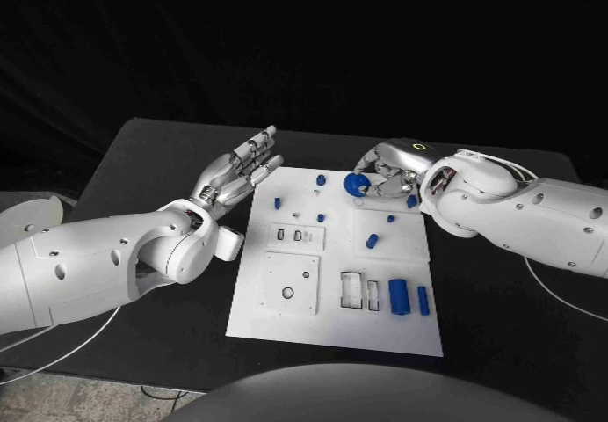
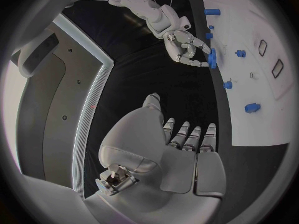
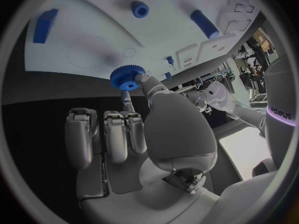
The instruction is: Assemble the parts on the task board
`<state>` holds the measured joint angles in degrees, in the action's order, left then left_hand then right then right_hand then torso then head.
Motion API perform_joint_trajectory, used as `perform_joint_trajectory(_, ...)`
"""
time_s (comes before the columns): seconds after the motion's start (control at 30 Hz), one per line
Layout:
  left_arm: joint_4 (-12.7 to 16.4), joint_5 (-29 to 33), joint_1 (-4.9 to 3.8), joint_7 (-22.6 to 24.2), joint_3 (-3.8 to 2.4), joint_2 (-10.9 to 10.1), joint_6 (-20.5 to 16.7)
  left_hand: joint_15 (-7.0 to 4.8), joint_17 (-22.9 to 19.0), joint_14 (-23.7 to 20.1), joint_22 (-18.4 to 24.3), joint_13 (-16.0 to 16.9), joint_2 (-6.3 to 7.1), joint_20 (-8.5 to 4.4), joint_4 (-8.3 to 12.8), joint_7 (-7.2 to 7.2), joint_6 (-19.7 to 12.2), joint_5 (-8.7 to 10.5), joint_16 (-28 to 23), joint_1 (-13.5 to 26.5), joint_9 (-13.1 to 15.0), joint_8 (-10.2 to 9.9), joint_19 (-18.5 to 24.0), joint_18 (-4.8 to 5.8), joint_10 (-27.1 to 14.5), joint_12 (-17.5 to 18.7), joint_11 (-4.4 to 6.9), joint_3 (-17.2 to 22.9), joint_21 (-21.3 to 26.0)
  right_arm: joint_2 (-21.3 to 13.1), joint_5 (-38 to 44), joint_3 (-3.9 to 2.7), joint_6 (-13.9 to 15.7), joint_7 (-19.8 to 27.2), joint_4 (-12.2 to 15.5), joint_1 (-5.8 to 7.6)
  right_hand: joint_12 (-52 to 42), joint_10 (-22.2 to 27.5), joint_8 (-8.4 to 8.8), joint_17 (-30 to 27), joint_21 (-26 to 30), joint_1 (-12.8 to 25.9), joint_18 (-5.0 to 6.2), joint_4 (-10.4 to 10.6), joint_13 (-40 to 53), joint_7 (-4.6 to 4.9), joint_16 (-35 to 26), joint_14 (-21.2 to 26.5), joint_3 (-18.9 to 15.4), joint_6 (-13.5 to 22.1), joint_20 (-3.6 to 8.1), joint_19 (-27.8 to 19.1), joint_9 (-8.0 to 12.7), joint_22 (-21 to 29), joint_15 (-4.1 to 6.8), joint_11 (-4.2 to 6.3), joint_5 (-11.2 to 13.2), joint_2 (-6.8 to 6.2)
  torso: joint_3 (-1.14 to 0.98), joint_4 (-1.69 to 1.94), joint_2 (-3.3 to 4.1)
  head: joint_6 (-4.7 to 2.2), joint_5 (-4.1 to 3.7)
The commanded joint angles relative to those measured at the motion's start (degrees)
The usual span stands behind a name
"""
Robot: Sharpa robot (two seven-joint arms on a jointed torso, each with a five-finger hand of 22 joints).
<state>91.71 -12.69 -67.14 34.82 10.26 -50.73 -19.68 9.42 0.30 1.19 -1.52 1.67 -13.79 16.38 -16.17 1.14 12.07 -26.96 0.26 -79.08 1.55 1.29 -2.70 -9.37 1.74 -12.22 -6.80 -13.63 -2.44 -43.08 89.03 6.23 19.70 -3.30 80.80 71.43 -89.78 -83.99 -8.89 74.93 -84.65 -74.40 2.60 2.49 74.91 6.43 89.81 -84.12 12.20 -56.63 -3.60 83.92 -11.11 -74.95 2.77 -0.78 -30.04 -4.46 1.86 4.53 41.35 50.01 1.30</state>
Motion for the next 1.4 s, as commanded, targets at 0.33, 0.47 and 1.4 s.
perform_joint_trajectory(0.33, 0.0, 0.02, -0.02, 0.19, -0.03, 0.42, 1.35, 0.47, 0.15, 0.11, -0.11, 0.08, -0.08, 0.19, 0.01, -0.48, 0.04, -0.51, 0.34, -0.72, 0.08, 0.33, -0.31, -0.93, 0.11, -0.31, -0.33, 0.45, -0.38, 5.73, -0.76, -0.01, -2.71, 0.51, -2.68, 0.12, -0.22, -6.01, -1.81, 15.07, -0.03, 1.07, -0.77, 0.74, 15.09, -1.35, 0.19, -5.88, 0.18, -0.67, -0.07, 1.59, -15.92, -10.29, -0.09, -0.06, 1.34, 0.0, -0.12, 0.05, 0.09, -0.01, -0.02)
perform_joint_trajectory(0.47, -0.02, 0.02, -0.02, 0.18, -0.03, 0.49, 1.36, 0.51, 0.17, 0.17, -0.11, 0.08, -0.08, 0.2, 0.02, -0.49, 0.04, -0.56, 0.37, -0.77, 0.08, 0.33, -0.32, -0.93, 0.12, -0.31, -0.34, 0.47, -0.39, 7.59, 0.01, -0.01, -2.95, 0.26, -3.89, 0.03, -0.22, -6.01, -1.67, 15.07, 0.03, 1.15, -0.75, 0.8, 15.09, -1.33, 0.19, -5.88, 0.23, -0.54, -0.08, 1.55, -15.97, -10.24, -0.11, -0.09, 1.56, -0.01, -0.12, -0.09, 0.12, -0.01, -0.02)
perform_joint_trajectory(1.4, 0.07, 0.17, -0.03, 0.02, -0.03, 0.44, 1.37, 0.74, 0.29, 0.6, -0.16, 0.16, 0.09, 0.23, 0.1, -0.56, 0.08, -0.89, 0.59, -1.22, 0.09, 0.34, -0.44, -0.87, 0.33, -0.85, -0.5, 0.57, -0.51, 5.94, 6.5, -0.02, -6.08, -6.27, -3.31, 1.3, -0.22, -6.01, 5.31, 15.07, -2.03, 2.17, -1.46, 1.19, 15.09, -0.52, 0.19, -5.88, 0.82, 10.06, 0.03, 3.39, -10.57, -12.33, 0.01, 0.09, 11.27, -1.31, -0.13, 0.03, 0.1, -0.01, 0.48)
